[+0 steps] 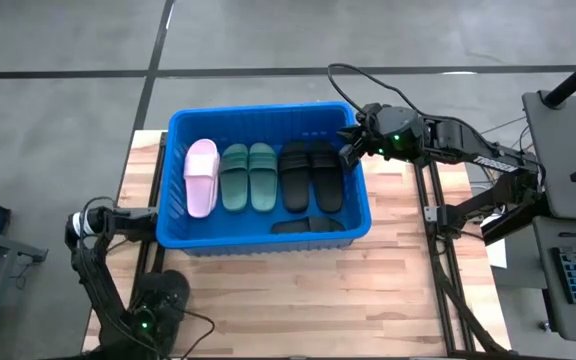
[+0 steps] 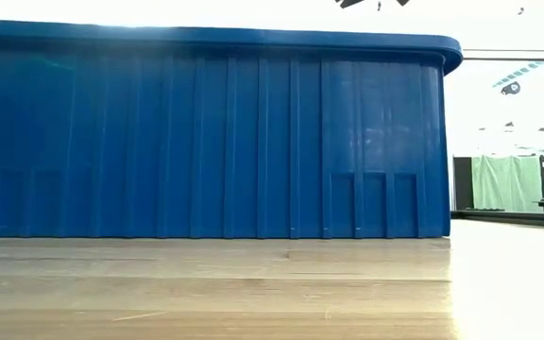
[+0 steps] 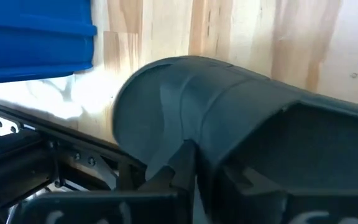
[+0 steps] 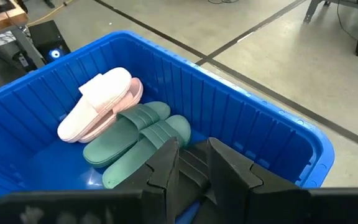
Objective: Pick and place slides into bin
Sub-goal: Put the black slide into the blue bin
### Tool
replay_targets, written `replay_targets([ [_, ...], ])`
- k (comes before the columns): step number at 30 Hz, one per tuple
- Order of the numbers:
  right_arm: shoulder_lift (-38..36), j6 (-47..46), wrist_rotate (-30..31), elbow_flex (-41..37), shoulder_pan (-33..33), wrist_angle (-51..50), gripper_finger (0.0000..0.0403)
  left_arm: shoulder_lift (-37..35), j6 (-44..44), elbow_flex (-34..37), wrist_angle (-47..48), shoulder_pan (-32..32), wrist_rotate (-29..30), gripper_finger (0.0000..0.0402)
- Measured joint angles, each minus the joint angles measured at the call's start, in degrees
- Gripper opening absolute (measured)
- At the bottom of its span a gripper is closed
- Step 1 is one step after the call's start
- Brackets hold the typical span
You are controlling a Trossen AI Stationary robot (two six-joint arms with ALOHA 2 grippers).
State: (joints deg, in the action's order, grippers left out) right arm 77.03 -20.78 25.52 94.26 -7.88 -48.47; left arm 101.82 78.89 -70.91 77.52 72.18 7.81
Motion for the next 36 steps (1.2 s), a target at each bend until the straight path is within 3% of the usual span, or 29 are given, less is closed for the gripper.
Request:
replay_targets([
  [7,0.0,-0.24,0.0,0.0,0.0,0.03,0.0079,-9.17,-0.21,-0.01,1.49,0.0,0.92,0.0002],
  [11,0.0,-0.24,-0.01,0.0,0.0,0.0,0.0073,-17.23,0.11,-0.42,1.65,-0.06,5.26,0.0001],
  [15,0.0,-0.26,0.0,0.0,0.0,0.0,0.0068,-25.33,0.23,-1.39,-1.24,-0.17,15.11,0.0001],
  [18,0.0,-0.26,-0.04,0.0,0.0,-0.04,0.007,-30.65,-1.5,-1.6,-5.51,-0.17,26.31,0.0],
  [23,0.0,-1.7,-0.04,0.0,0.0,-0.08,0.0077,-38.36,-19.7,-1.47,-17.6,-0.29,44.91,0.0],
  [27,0.0,-3.38,-0.96,0.0,0.11,1.2,0.0079,-43.64,-39.63,-1.38,-26.05,-1.94,50.4,0.0],
  [29,-0.02,-2.13,-6.33,-0.3,0.11,5.64,0.0078,-46.16,-47.93,-1.38,-29.68,-3.32,52.15,0.0],
  [31,-0.07,1.42,-16.29,-1.47,0.57,13.2,0.0076,-48.32,-55.75,-1.38,-32.97,-5.0,52.95,0.0],
  [33,-0.04,4.54,-25.65,-2.88,1.78,22.54,0.0076,-50.15,-63.4,-1.36,-36.72,-6.77,52.94,0.0],
  [36,0.73,8.67,-34.59,-4.42,5.2,37.68,0.0081,-52.13,-73.74,-1.38,-41.19,-8.63,51.21,0.0],
])
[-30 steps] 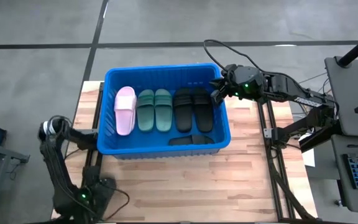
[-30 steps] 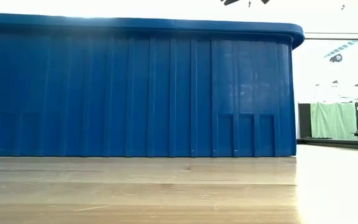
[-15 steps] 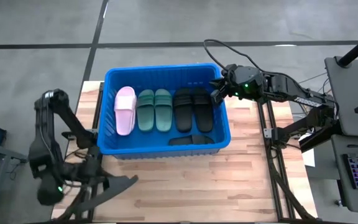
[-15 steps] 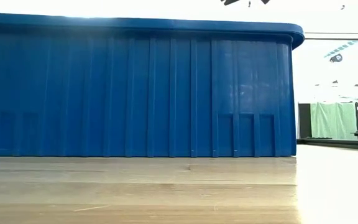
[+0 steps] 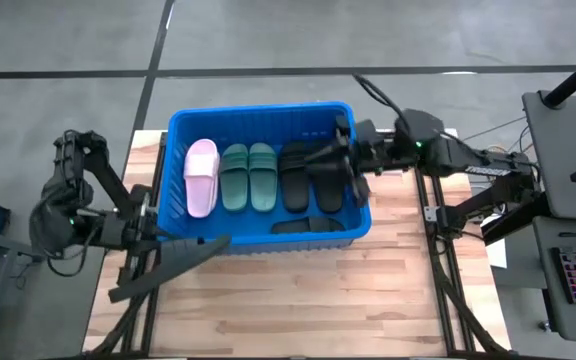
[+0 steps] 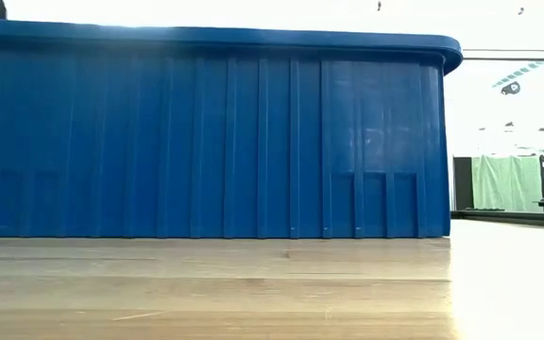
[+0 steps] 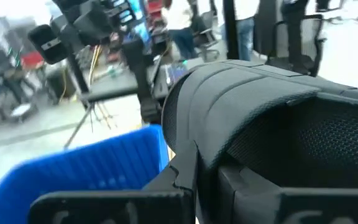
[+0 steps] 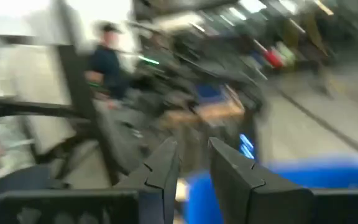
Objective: Pick and place slides into bin
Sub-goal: Put the black slide into the blue bin
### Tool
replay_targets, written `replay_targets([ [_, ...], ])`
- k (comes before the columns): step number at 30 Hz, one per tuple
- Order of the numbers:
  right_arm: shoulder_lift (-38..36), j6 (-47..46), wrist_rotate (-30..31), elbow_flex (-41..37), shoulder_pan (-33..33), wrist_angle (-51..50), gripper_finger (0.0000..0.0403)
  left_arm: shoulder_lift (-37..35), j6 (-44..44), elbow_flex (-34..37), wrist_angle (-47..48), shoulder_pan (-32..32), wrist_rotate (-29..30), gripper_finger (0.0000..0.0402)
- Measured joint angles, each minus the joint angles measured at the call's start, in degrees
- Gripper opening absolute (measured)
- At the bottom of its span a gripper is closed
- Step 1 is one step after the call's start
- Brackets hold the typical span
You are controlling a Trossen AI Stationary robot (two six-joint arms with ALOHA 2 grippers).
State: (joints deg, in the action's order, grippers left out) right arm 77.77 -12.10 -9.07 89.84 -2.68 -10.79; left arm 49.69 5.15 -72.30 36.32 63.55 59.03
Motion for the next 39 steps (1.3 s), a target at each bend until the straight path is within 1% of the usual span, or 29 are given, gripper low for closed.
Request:
replay_targets([
  [2,0.45,3.82,-3.54,-0.03,2.44,6.43,0.0085,-0.97,-4.8,-0.09,-1.68,-0.49,-2.84,0.0],
  [3,1.01,5.95,-4.39,0.39,3.7,8.64,0.0087,-1.4,-6.5,-0.15,-2.5,-0.55,-4.83,0.0],
  [5,2.37,10.18,-4.31,2.07,6.31,10.59,0.0093,-1.88,-8.72,-0.19,-3.22,-0.59,-7.66,0.0],
  [7,4.32,12.83,-2.76,4.54,7.96,9.72,0.0104,-2.04,-9.75,-0.19,-3.29,-0.59,-8.6,0.0],
  [9,7.19,13.59,-2.2,7.95,8.99,6.85,0.012,-1.93,-10.3,-0.11,-3.23,-0.59,-9.42,0.0],
  [11,10.84,14.4,-2.01,12.55,9.12,0.99,0.0137,-1.56,-10.2,-0.1,-3.22,-0.62,-9.44,0.0],
  [13,15.01,16.39,-1.78,18.02,9.36,-6.09,0.0154,-0.89,-10.02,-0.1,-3.26,-0.59,-9.49,0.0],
  [16,21.61,19.43,-1.72,26.64,9.48,-13.25,0.0173,0.45,-9.05,-0.08,-3.37,-0.59,-9.53,0.0],
  [19,27.52,19.63,-2.15,34.91,9.58,-16.21,0.0181,1.67,-5.76,-0.06,-3.4,-0.59,-9.53,0.0],
  [21,30.99,20.16,-5.62,40.13,9.54,-17.67,0.0182,2.56,-4.75,0.03,-3.53,-0.59,-9.51,0.0],
  [23,34.65,21.06,-10.99,45.07,9.47,-18.84,0.0179,3.5,-3.96,0.27,-3.44,-0.59,-9.55,0.0],
  [24,35.6,21.18,-13.13,45.16,9.51,-17.48,0.0177,3.75,-3.95,0.37,-3.87,-0.59,-9.53,0.0],
  [25,35.72,21.11,-14.97,43.69,9.54,-14.28,0.0175,4.04,-3.94,0.4,-4.43,-0.59,-9.53,0.0],
  [27,36.18,20.92,-16.88,42.28,9.6,-13.55,0.0171,4.5,-3.9,0.4,-5.8,-0.59,-9.41,0.0],
  [33,37.41,21.93,-16.5,42.51,9.47,-14.07,0.0164,5.51,-3.89,0.44,-7.42,-0.59,-8.76,0.0],
  [37,37.47,22.0,-16.42,42.43,9.54,-14.52,0.016,5.65,-3.45,0.46,-7.39,-0.59,-5.92,0.0],
  [39,37.43,21.15,-16.47,42.69,9.58,-16.01,0.0159,5.75,-3.87,0.46,-7.4,-0.73,-5.59,0.0],
])
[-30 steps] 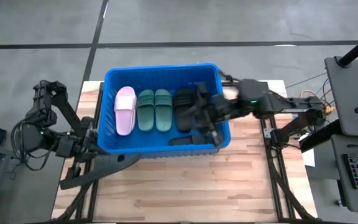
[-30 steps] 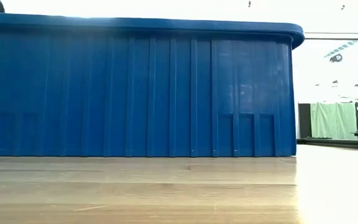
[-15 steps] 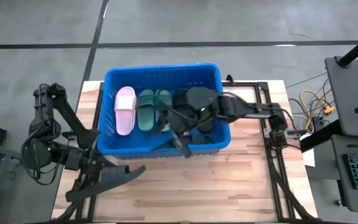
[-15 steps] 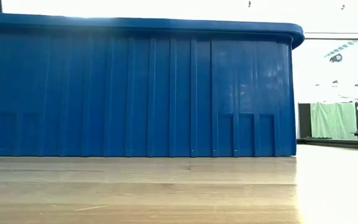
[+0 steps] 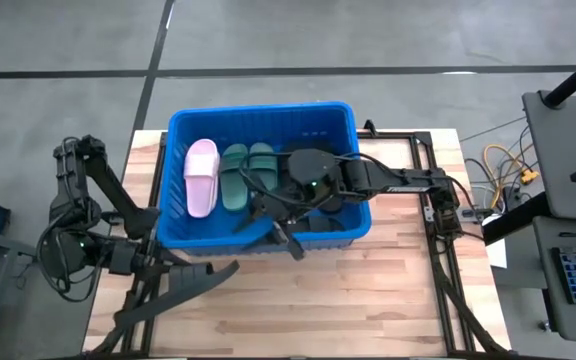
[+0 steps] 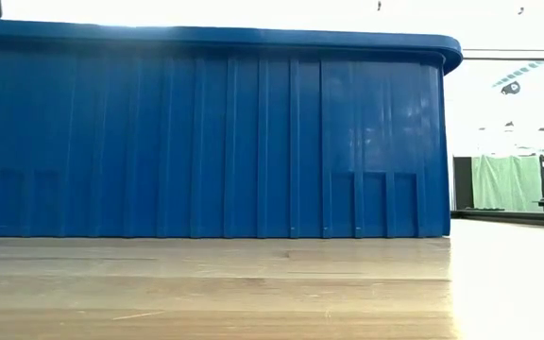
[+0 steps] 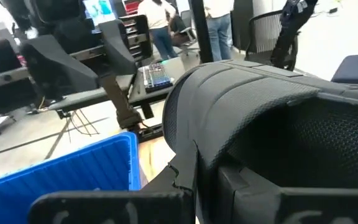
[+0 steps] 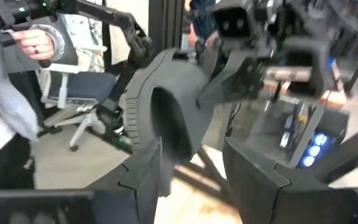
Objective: Pick and place slides into bin
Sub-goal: Put the black slide into the blue bin
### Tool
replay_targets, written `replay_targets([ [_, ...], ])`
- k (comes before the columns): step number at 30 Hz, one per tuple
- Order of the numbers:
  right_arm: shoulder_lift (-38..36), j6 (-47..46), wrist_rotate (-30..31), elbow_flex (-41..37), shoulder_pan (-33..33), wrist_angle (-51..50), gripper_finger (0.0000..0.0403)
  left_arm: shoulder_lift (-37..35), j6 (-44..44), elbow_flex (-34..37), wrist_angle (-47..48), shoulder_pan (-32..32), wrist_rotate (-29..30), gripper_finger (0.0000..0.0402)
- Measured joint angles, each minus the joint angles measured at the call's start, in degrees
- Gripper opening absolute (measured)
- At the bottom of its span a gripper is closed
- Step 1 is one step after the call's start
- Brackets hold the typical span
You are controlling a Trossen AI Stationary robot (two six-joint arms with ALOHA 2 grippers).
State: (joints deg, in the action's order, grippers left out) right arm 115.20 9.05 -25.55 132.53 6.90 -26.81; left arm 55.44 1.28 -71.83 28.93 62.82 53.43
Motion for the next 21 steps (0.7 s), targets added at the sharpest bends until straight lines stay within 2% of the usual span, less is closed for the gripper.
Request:
replay_targets([
  [6,-0.02,-5.27,-2.12,-0.02,0.01,-3.95,0.017,-0.38,-0.47,0.0,0.82,-0.58,2.29,0.0],
  [11,-0.13,-3.42,-2.17,-0.06,1.21,-4.46,0.0197,-1.29,-0.64,0.0,1.49,-1.41,4.05,0.0],
  [15,-0.09,0.53,2.92,-0.24,1.87,-4.48,0.0215,-0.93,-0.76,0.07,1.59,-2.53,3.54,0.0],
  [21,-0.06,2.15,3.76,-0.31,1.69,-4.27,0.0226,0.1,-0.74,0.07,1.55,-4.22,2.86,0.0],
])
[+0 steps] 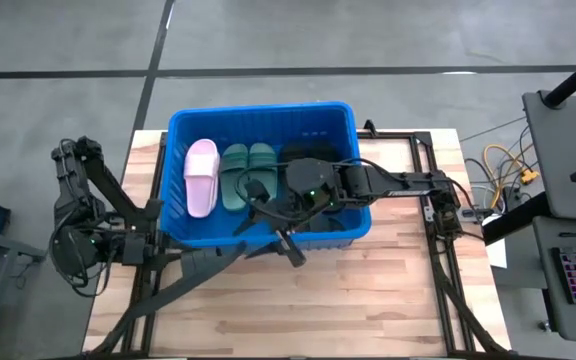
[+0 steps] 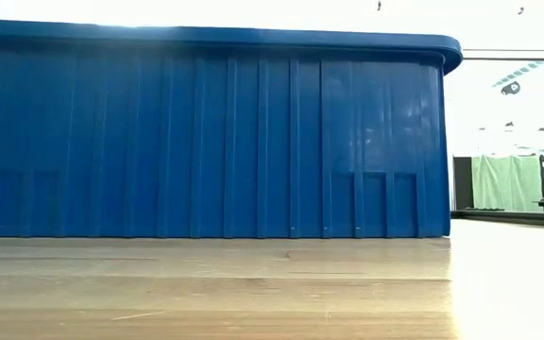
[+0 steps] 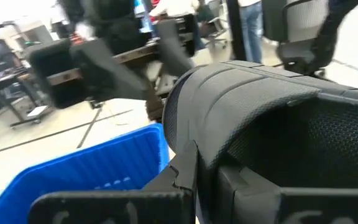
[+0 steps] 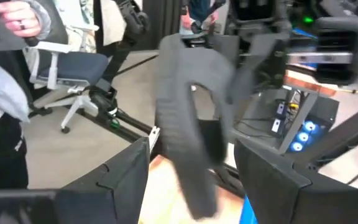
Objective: Pick and place slides into bin
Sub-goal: Put the black slide into the blue bin
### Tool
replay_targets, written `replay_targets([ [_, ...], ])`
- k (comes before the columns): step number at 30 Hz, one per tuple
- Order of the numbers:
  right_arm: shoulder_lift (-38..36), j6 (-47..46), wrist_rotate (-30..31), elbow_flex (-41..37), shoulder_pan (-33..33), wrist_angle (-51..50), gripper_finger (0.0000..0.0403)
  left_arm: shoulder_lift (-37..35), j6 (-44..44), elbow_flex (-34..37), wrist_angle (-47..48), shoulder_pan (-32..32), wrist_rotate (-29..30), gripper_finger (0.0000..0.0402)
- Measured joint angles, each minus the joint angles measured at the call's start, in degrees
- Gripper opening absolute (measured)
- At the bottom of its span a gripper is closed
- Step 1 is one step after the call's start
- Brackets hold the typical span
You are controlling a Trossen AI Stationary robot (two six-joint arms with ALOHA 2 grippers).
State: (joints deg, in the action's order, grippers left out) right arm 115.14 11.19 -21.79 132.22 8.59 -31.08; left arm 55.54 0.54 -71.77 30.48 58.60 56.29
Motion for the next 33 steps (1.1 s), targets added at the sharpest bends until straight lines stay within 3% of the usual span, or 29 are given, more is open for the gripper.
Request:
replay_targets([
  [11,0.19,2.16,0.18,-1.35,0.03,0.04,0.02,1.65,-2.88,0.02,-2.71,-5.28,0.96,0.0],
  [14,0.19,4.39,0.91,-1.35,0.03,0.01,0.0161,1.54,-2.91,0.02,-2.8,-5.47,0.8,0.0],
  [20,0.19,6.15,0.45,-1.45,0.09,0.23,0.0035,0.48,-2.86,0.02,-3.04,-5.48,0.61,0.0],
  [28,-0.19,7.14,3.61,-1.5,0.29,0.3,0.0032,-0.83,-0.56,0.03,-2.55,-5.5,0.97,0.0005],
  [33,-1.02,7.29,5.29,-1.5,0.29,0.21,0.0032,-3.55,1.23,-0.08,-2.99,-5.52,0.62,0.0055],
])
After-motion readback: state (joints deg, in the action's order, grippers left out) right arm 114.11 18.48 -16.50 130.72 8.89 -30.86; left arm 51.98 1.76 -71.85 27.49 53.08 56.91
